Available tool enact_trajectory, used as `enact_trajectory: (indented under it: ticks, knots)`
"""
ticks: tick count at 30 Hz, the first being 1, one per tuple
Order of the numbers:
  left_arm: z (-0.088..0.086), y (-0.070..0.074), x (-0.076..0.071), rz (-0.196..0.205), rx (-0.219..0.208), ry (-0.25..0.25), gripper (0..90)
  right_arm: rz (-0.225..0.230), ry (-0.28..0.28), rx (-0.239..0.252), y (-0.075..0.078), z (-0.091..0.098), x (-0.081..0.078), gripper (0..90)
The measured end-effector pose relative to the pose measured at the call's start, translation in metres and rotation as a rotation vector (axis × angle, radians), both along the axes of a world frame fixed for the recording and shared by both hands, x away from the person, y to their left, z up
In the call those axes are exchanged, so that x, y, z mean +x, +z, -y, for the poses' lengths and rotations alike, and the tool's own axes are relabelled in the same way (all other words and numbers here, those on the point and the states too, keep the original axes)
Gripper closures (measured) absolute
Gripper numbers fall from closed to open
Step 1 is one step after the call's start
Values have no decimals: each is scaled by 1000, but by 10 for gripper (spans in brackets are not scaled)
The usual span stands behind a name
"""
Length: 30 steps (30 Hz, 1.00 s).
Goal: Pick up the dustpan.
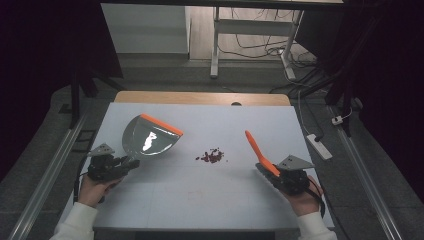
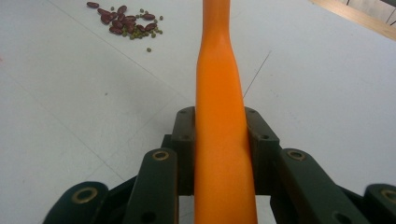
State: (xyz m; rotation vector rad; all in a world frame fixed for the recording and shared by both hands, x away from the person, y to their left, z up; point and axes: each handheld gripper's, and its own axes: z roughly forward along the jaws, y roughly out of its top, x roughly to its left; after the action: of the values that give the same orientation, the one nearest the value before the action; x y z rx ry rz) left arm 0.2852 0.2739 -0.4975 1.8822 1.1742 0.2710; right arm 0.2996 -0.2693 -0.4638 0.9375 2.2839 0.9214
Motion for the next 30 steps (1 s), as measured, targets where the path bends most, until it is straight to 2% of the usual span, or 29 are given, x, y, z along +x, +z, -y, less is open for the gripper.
enact_trajectory:
  ticks: [4, 12, 16, 19, 20, 30]
  knots:
    - [3, 3, -4, 11, 9, -33, 618, 1, 0, 0, 0, 1, 0, 699]
    - [5, 5, -8, 12, 12, -68, 619, 1, -3, 1, 0, 3, 0, 699]
    - [10, 4, -13, 22, 37, -128, 619, 3, -4, -4, -1, 3, 1, 699]
    - [13, 4, -15, 23, 43, -155, 618, 9, 0, -5, 0, 4, 1, 699]
    - [15, 4, -16, 22, 47, -174, 618, 9, 0, -5, 0, 4, 1, 699]
    - [20, 4, -19, 6, 80, -229, 618, 6, -3, -7, -1, 4, 1, 699]
